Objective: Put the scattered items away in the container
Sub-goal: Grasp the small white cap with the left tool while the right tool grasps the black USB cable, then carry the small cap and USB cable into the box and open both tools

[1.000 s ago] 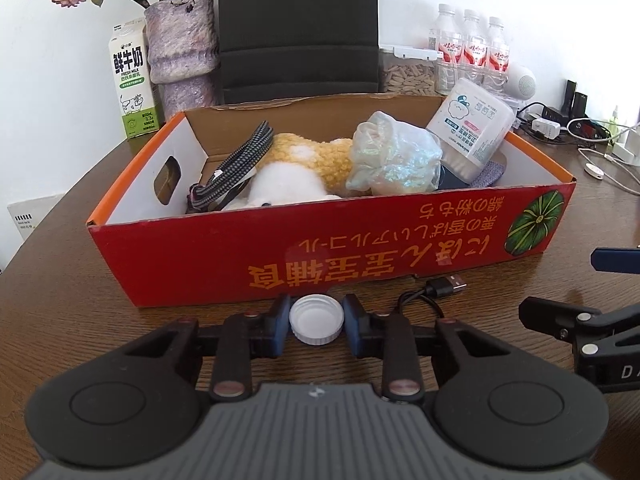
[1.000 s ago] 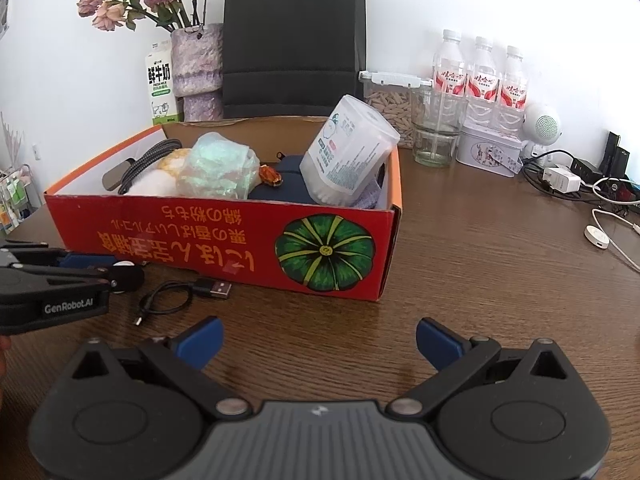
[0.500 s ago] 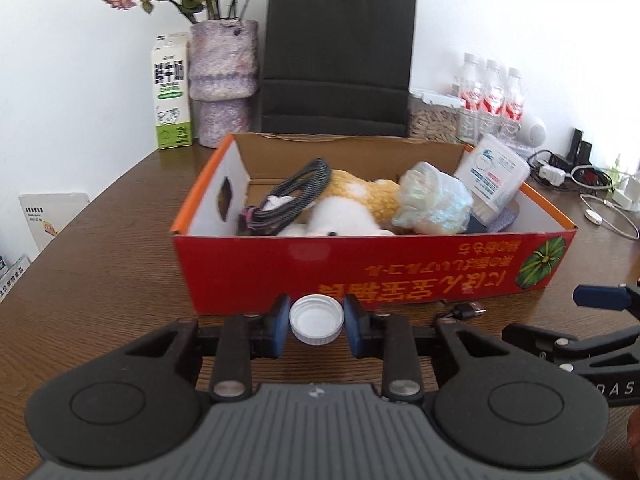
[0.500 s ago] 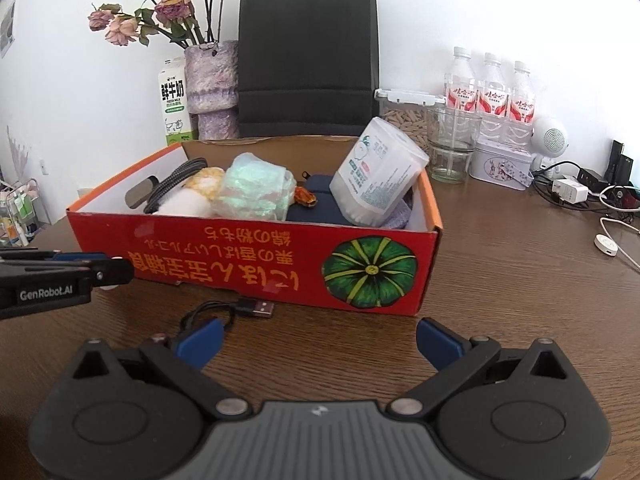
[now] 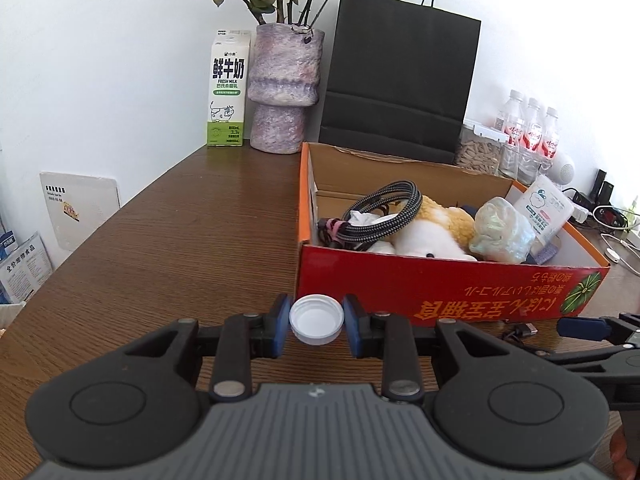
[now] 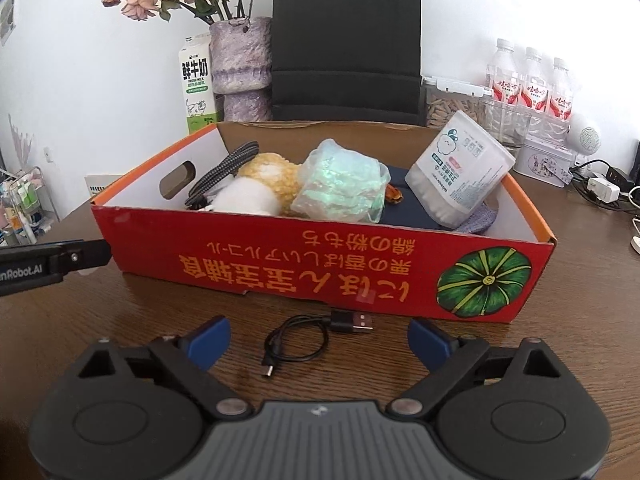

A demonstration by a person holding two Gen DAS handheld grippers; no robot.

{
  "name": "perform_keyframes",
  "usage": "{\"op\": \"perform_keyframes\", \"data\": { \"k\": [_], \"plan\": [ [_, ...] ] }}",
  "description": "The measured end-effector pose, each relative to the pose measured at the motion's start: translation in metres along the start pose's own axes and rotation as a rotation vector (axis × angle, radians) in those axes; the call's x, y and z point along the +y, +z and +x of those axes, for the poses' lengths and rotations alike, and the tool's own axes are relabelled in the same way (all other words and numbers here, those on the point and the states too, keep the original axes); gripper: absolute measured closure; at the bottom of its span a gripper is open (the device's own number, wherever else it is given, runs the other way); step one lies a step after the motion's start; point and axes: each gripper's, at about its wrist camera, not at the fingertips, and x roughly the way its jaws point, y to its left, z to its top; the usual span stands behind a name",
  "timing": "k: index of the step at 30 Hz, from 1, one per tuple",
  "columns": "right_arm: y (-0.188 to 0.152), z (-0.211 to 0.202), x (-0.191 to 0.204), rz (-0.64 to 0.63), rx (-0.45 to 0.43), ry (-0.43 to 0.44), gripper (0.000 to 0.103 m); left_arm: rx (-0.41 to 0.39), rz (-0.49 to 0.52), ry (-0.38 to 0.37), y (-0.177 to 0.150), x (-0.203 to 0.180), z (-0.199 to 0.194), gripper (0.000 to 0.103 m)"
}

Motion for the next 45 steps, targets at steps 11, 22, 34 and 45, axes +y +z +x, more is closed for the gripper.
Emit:
{"op": "perform_keyframes", "data": {
  "k": [11,22,34,45],
  "plan": [
    [-0.004,0.002,0.003,0.008,0.026,-0.031,0.071,-0.016,-0.006,-0.016,-0.001,0.002,-0.005,0.074],
    [-0.018,-0.025,0.01,-0.036,0.005,0.012,0.078,-0.019,-0.002,-0.04,-0.006,-0.008,-0.014,0.074],
    [-0.008,-0.076,-0.008,-0.038,-0.14,0.009,0.078,-0.097,0.031,-0.066,0.005,-0.036,-0.048,0.074],
    [0.04,-0.095,-0.028,-0.027,-0.299,0.019,0.078,-0.239,0.117,-0.06,0.063,-0.072,-0.048,0.074]
  ]
}}
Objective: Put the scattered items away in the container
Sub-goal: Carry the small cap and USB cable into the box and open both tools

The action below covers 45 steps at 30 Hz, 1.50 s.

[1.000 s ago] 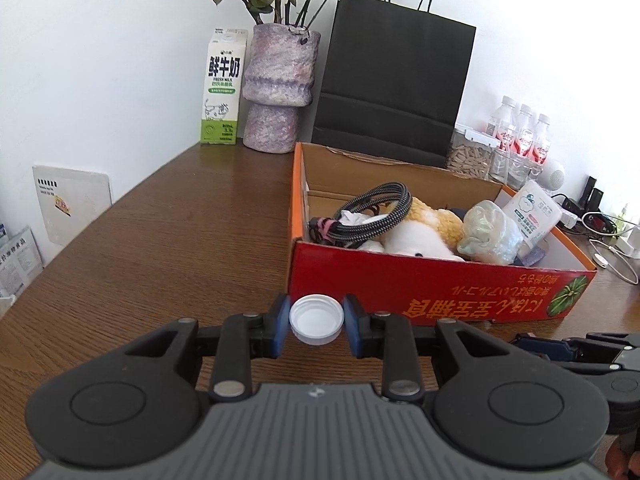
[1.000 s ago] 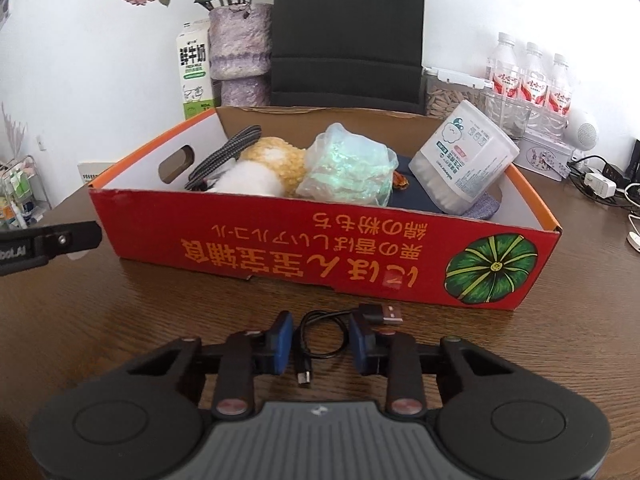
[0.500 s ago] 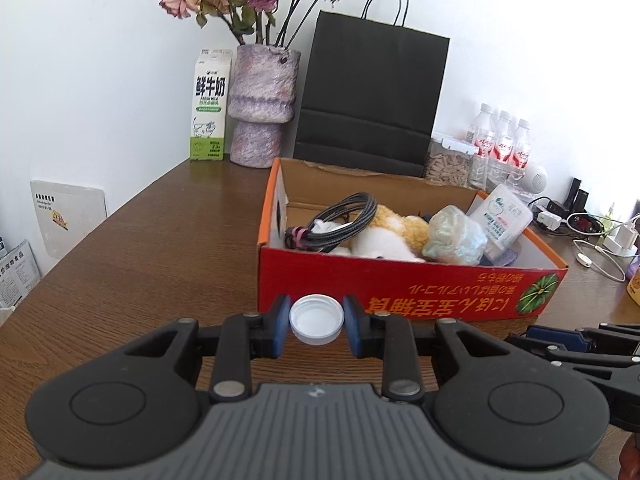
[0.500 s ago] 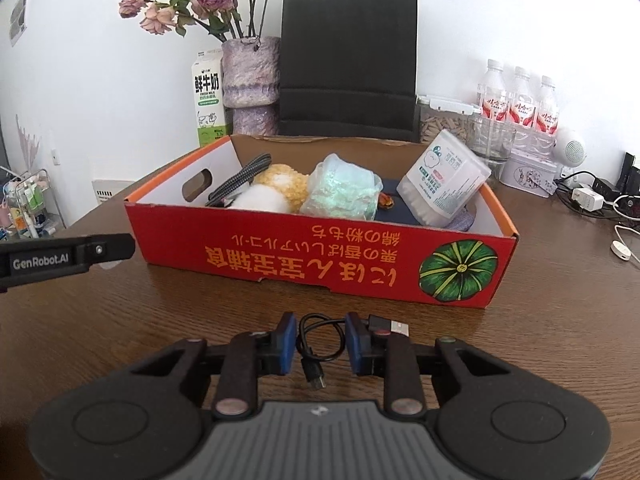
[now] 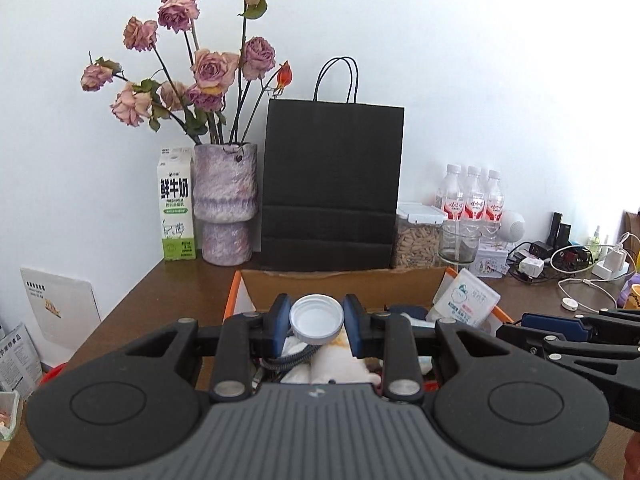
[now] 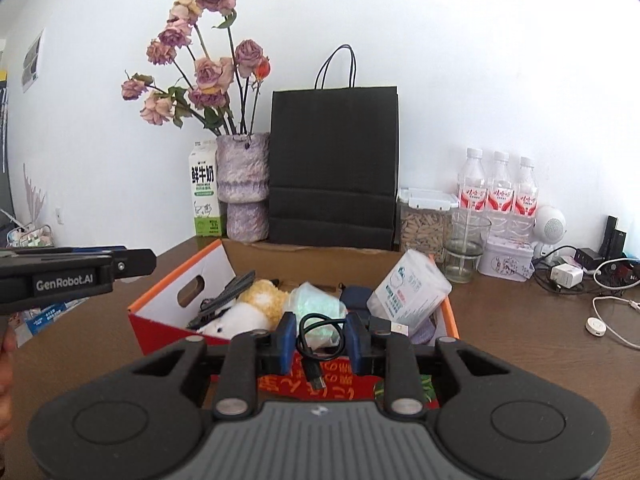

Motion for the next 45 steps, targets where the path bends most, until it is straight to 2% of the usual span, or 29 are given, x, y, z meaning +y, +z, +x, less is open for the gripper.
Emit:
{"op": "perform_keyframes", "data": {
  "k": [6,13,18,21,26,30,31,32,33,34,35,36,37,38,39,40,41,45],
  "plan": [
    [0.026,0.02,-0.008,0.002,-0.061,0.014,0.078,-0.035,-0.01,-0.006,0.021,-0.009,0.026,0.074],
    [0.044,0.058,-0.014,0.03,-0.095,0.044,0.078,-0.008,-0.028,-0.006,0.021,-0.01,0.069,0.074],
    [0.052,0.093,-0.022,0.035,-0.083,0.065,0.078,0.052,-0.004,0.015,0.014,-0.007,0.105,0.074],
    [0.049,0.112,-0.024,0.02,-0.047,0.083,0.078,0.074,0.009,0.037,0.011,-0.006,0.12,0.074],
    [0.04,0.13,-0.025,-0.004,0.003,0.085,0.078,0.103,0.016,0.048,0.004,-0.005,0.13,0.074],
    [0.038,0.13,-0.024,-0.01,0.009,0.084,0.078,0.099,0.026,0.05,0.005,-0.007,0.128,0.073],
    [0.039,0.129,-0.023,-0.015,0.01,0.087,0.077,0.095,0.029,0.055,0.005,-0.007,0.127,0.072],
    [0.039,0.127,-0.023,-0.016,0.011,0.088,0.077,0.091,0.033,0.062,0.006,-0.007,0.126,0.06],
    [0.039,0.126,-0.022,-0.018,0.01,0.088,0.074,0.089,0.032,0.071,0.008,-0.007,0.125,0.048],
    [0.04,0.124,-0.022,-0.021,0.009,0.088,0.062,0.082,0.03,0.078,0.009,-0.006,0.123,0.023],
    [0.04,0.123,-0.022,-0.021,0.003,0.086,0.052,0.066,0.032,0.086,0.011,-0.006,0.119,0.018],
    [0.04,0.12,-0.023,-0.017,-0.007,0.079,0.03,0.048,0.042,0.105,0.012,-0.006,0.115,0.017],
    [0.041,0.118,-0.024,-0.013,-0.015,0.067,0.019,0.036,0.055,0.115,0.015,-0.006,0.112,0.01],
    [0.042,0.116,-0.025,-0.011,-0.019,0.065,0.017,0.028,0.06,0.133,0.016,-0.006,0.109,0.0],
    [0.043,0.113,-0.027,-0.002,-0.021,0.069,0.013,0.013,0.059,0.146,0.017,-0.006,0.107,0.0],
    [0.044,0.112,-0.03,0.013,-0.018,0.07,0.003,0.009,0.054,0.143,0.017,-0.004,0.105,0.0],
    [0.045,0.11,-0.032,0.027,-0.013,0.067,0.0,0.014,0.045,0.136,0.018,-0.003,0.104,0.0],
    [0.046,0.108,-0.036,0.04,0.01,0.062,0.0,0.032,0.037,0.108,0.018,-0.005,0.104,0.0]
  ]
}}
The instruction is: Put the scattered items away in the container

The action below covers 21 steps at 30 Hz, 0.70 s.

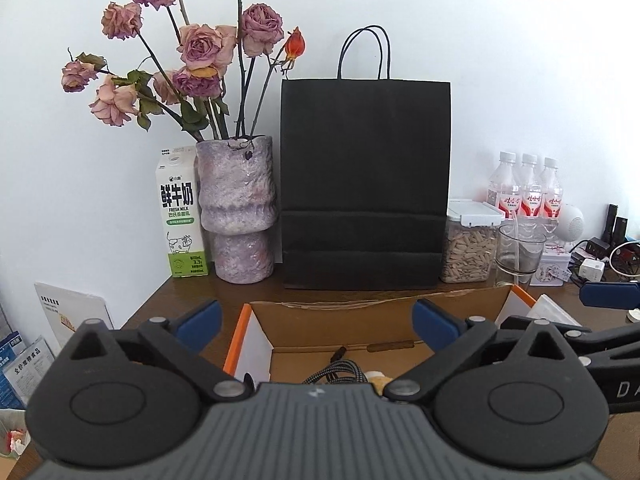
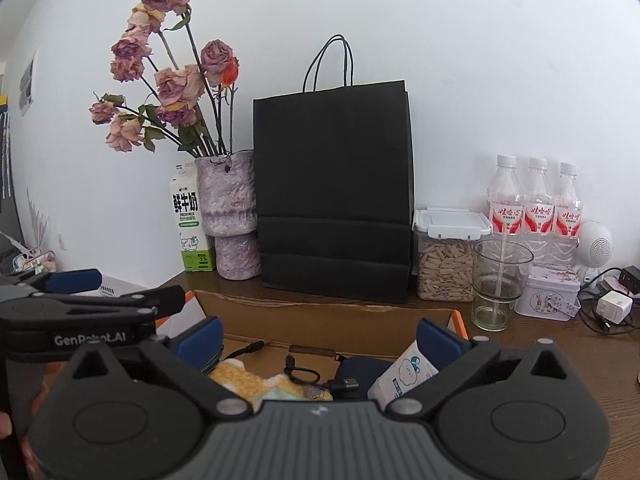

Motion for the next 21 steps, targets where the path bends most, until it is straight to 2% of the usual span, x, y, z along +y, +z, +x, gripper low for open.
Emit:
{"op": "perform_keyframes", "data": {
  "k": [10,21],
  "plan": [
    [-0.004,-0.018,0.005,-0.019,0.003,-0.033,0.0,0.008,-0.012,-0.011,-0.004,-0.005,-0.018,0.0],
    [-0.024,-0.083,0.024,-0.005,0.006,-0.036,0.0,0.014,-0.036,-0.006,-0.025,0.002,-0.09,0.0]
  ]
}}
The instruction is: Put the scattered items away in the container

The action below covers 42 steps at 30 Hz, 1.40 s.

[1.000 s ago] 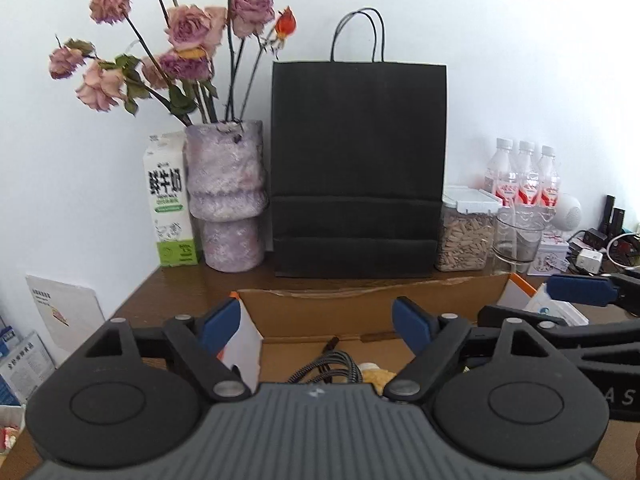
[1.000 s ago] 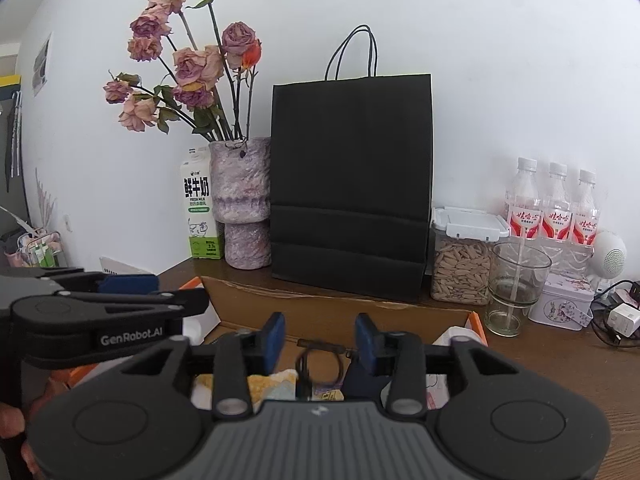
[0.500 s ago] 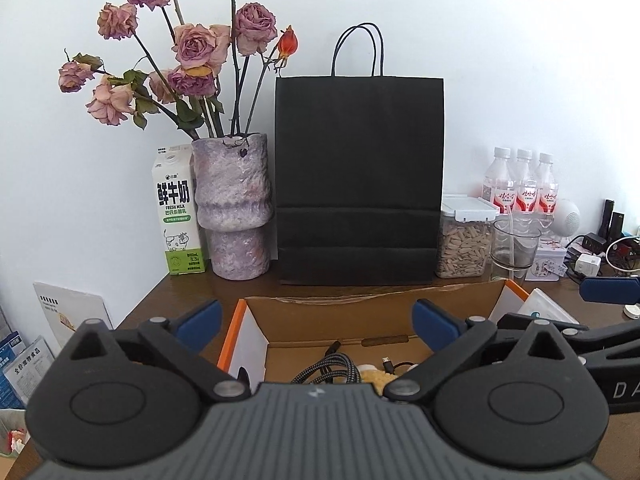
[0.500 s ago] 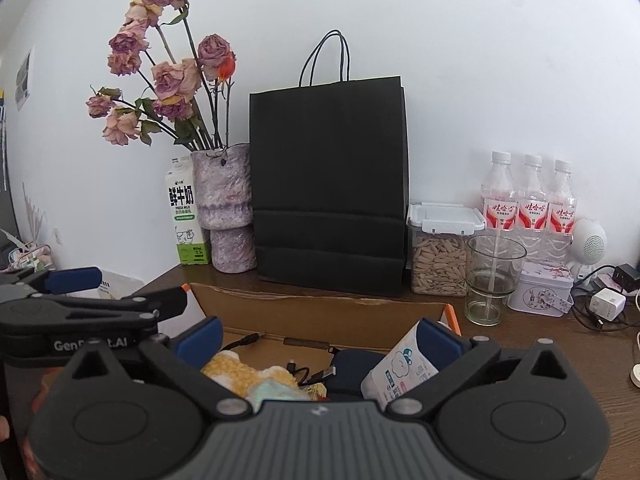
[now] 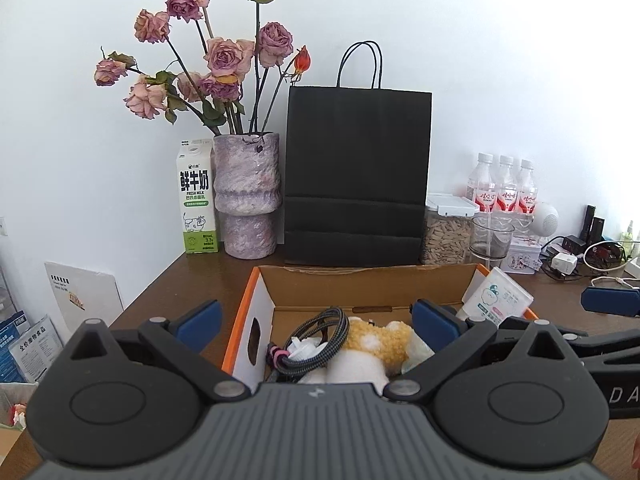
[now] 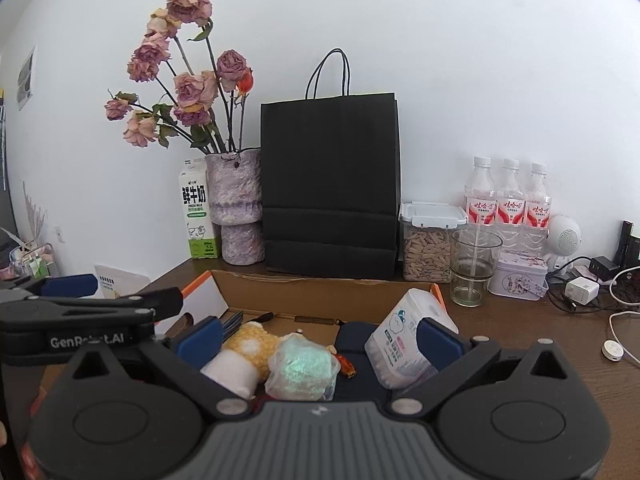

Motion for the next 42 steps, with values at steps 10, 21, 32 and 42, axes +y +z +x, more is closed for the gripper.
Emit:
{"op": "perform_keyframes", "data": {
  "k": [10,21,32,42],
  "plan": [
    [-0.041,-0.065,0.018,-0.004,0.047,-0.006,0.0,0.034,0.004,0.012,-0.039,-0.001,-0.063,0.0],
    [-0.079,-0.118,0.03,0.014,0.071,-0.013,0.0,0.05,0.015,0.068,-0.071,-0.007,-0.117,0.0],
    [-0.099,-0.132,0.031,0.02,0.107,-0.033,0.0,0.088,0.01,0.054,-0.09,-0.01,-0.125,0.0],
    [-0.1,-0.134,0.032,0.017,0.11,-0.032,0.0,0.091,0.008,0.058,-0.091,-0.009,-0.126,0.0]
  ]
}}
